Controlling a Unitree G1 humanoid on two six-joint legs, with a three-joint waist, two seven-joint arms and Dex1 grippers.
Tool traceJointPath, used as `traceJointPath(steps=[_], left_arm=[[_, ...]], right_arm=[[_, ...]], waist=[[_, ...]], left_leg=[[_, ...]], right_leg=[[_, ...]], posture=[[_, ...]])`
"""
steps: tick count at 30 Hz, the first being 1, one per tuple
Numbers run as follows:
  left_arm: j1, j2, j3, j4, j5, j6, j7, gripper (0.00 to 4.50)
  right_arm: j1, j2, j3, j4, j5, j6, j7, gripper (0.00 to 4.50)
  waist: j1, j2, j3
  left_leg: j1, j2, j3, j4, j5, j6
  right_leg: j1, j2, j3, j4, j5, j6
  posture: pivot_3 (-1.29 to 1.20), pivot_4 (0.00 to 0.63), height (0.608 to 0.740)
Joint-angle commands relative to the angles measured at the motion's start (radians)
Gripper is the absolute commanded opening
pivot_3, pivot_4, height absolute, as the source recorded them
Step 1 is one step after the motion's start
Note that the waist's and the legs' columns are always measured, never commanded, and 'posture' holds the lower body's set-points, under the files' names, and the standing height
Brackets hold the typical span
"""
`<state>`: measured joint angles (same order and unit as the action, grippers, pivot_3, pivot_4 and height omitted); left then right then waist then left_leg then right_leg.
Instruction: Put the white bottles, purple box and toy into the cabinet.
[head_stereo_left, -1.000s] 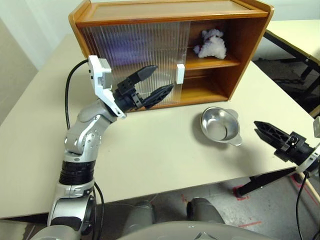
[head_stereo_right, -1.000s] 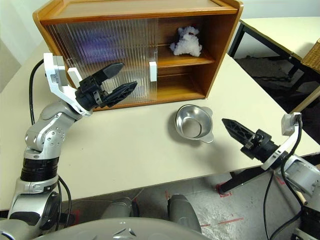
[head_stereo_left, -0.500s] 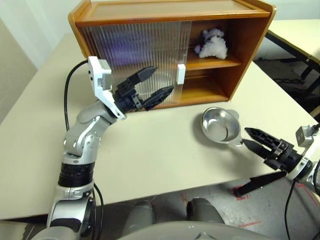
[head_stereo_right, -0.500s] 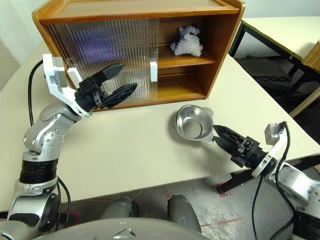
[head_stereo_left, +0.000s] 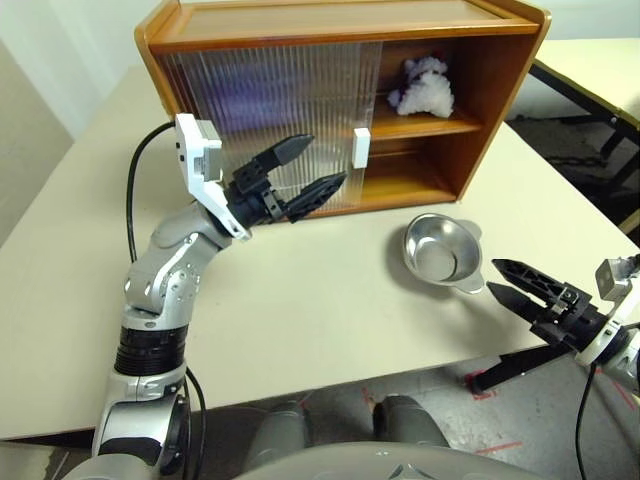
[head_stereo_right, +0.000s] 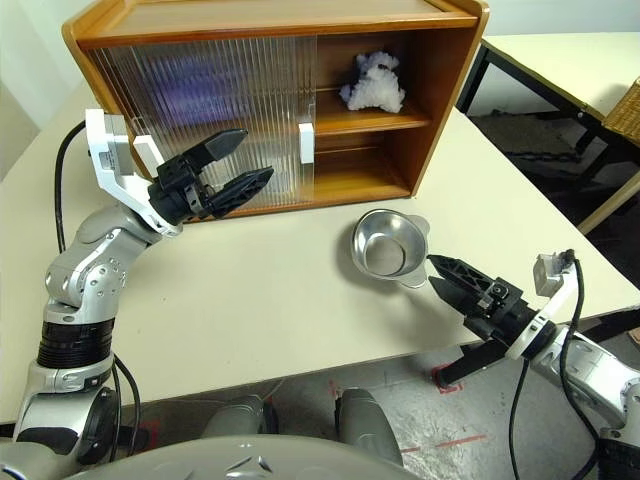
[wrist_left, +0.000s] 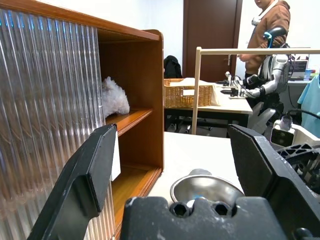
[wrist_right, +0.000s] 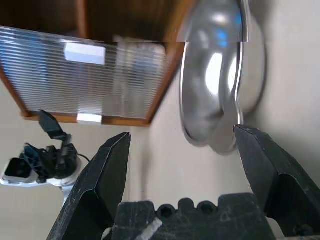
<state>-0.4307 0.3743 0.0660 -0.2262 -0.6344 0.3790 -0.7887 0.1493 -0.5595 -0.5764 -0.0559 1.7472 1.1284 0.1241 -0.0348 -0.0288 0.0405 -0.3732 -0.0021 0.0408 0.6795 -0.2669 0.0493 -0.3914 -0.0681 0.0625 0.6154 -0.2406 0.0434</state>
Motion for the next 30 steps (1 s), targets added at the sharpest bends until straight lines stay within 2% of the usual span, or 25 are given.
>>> traceJointPath(steps=[1, 17, 30], left_arm=[[0.0, 0.0, -0.005, -0.01, -0.006, 0.004, -0.002, 4.5], [-0.006, 0.012, 0.005, -0.025, -0.01, 0.021, 0.005, 4.5], [-0.007, 0.023, 0.01, -0.04, -0.01, 0.031, 0.017, 4.5]], right_arm=[[0.013, -0.026, -0.013, 0.005, -0.004, -0.023, 0.026, 4.46], [0.034, -0.009, 0.04, 0.083, -0.157, -0.015, 0.155, 4.46], [-0.033, 0.051, 0.104, -0.028, -0.021, -0.041, -0.049, 4.46]], waist=[[0.0, 0.0, 0.0], [0.002, 0.0, 0.0], [0.004, 0.0, 0.001]], left_leg=[[0.0, 0.0, 0.0, 0.0, 0.0, 0.0], [-0.001, 0.0, 0.0, 0.0, 0.0, 0.0], [0.0, 0.001, -0.001, -0.001, -0.001, -0.001]], right_leg=[[0.0, 0.0, 0.0, 0.0, 0.0, 0.0], [0.0, 0.0, 0.0, -0.001, 0.0, 0.0], [0.0, 0.0, -0.001, -0.002, 0.0, 0.0]], posture=[[0.0, 0.0, 0.74], [0.01, 0.005, 0.74], [0.03, 0.003, 0.74]])
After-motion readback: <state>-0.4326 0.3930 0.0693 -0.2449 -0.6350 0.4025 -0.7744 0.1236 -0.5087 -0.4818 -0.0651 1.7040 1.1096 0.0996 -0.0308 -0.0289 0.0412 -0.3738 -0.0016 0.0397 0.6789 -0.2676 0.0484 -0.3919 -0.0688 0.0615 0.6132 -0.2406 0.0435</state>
